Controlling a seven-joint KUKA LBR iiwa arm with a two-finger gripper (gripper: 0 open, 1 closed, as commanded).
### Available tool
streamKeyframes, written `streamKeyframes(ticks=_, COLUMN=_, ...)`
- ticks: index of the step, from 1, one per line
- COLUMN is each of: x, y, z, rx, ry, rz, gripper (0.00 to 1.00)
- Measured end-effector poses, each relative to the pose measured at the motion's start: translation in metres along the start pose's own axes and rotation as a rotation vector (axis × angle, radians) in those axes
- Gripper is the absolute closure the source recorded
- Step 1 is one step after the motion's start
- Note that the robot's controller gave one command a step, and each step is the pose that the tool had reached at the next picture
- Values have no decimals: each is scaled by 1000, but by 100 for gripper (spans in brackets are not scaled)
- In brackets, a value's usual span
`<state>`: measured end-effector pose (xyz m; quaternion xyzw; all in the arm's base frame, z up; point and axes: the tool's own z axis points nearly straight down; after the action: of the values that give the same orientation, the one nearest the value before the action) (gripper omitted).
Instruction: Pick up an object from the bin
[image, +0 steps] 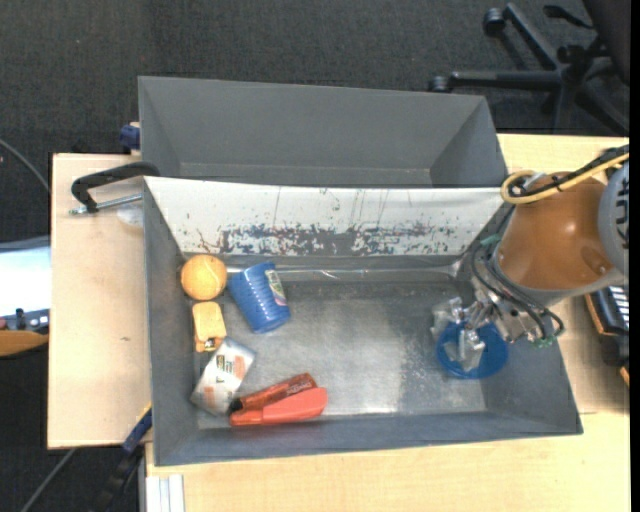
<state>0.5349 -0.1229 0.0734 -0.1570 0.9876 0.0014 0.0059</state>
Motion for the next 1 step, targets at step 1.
streamKeyframes(ticks=1, x=-1, y=0, z=-14, rx=1, ry=-2, rz=1, gripper=100)
